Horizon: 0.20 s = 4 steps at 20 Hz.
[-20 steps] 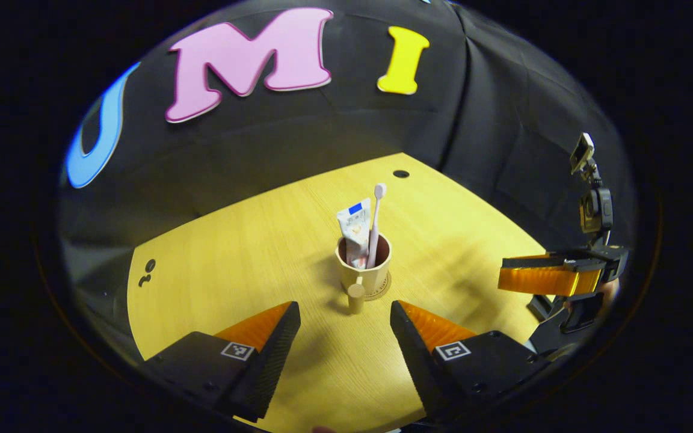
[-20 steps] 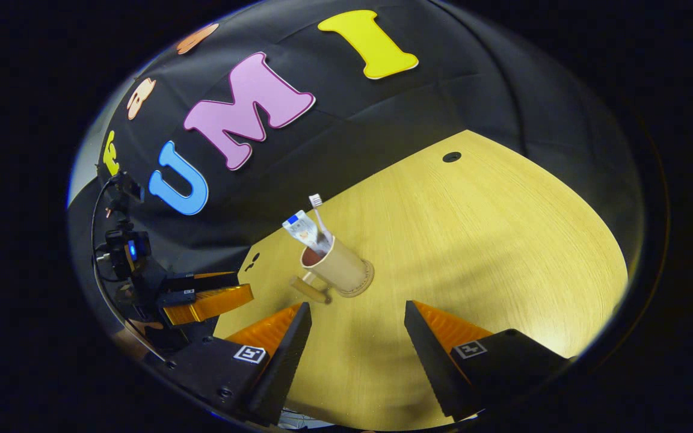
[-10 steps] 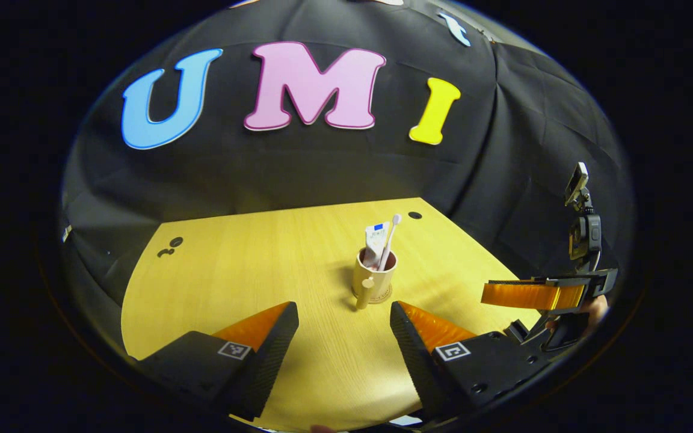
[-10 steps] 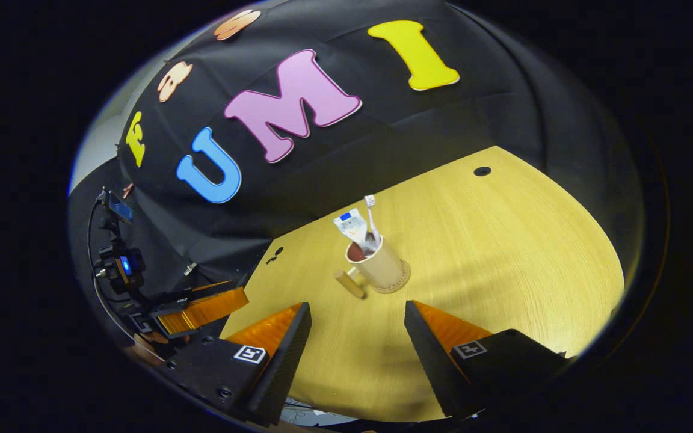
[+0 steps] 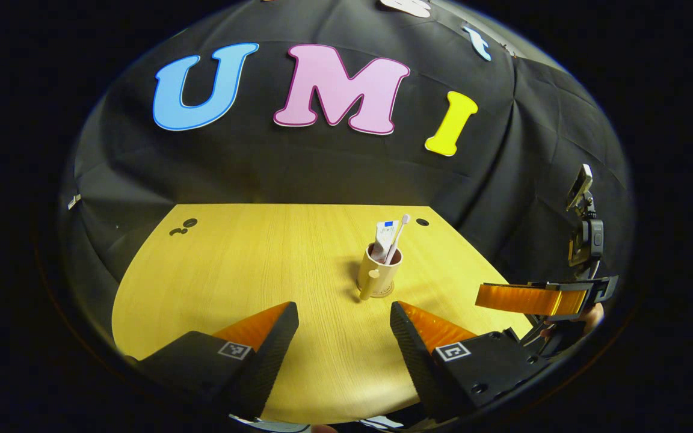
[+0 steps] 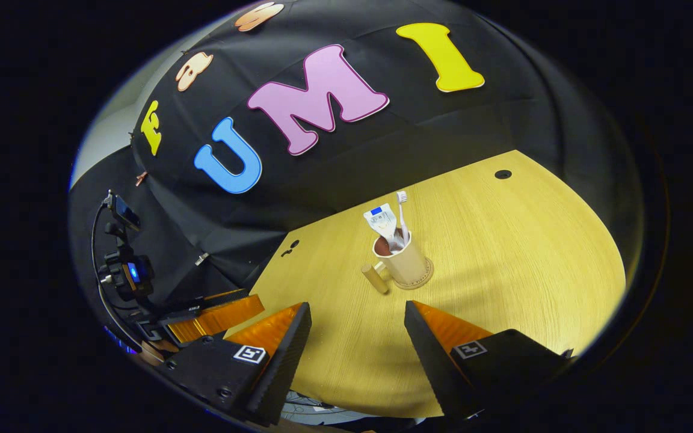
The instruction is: Put the toothbrush and toothpaste on the desktop into the cup, then pick up the cup and place it on the coaster on the desktop.
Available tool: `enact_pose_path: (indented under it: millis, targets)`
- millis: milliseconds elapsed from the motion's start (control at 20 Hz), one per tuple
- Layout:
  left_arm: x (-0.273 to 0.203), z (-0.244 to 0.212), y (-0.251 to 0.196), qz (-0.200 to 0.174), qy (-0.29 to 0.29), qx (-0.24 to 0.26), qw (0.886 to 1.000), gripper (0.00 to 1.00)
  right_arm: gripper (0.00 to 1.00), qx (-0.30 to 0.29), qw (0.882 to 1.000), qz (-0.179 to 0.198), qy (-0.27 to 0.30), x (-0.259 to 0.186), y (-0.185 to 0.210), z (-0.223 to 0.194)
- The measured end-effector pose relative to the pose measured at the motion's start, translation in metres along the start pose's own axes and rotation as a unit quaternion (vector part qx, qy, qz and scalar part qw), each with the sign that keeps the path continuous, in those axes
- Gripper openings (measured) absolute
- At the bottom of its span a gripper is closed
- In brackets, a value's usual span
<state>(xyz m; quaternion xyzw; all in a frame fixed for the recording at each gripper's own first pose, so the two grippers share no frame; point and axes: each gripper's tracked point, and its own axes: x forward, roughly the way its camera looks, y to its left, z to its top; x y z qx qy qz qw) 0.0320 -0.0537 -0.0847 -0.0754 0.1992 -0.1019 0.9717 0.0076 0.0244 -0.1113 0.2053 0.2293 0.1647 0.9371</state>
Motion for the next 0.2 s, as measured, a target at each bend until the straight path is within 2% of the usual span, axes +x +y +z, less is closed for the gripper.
enact_pose_path:
  millis: [200]
  targets:
    - [-0.0004,-0.0019,0.0010,-0.002,0.001,-0.006,1.000,0.95,0.96,-0.003,1.000,-0.001,-0.001,-0.0025,0.0013,0.0004]
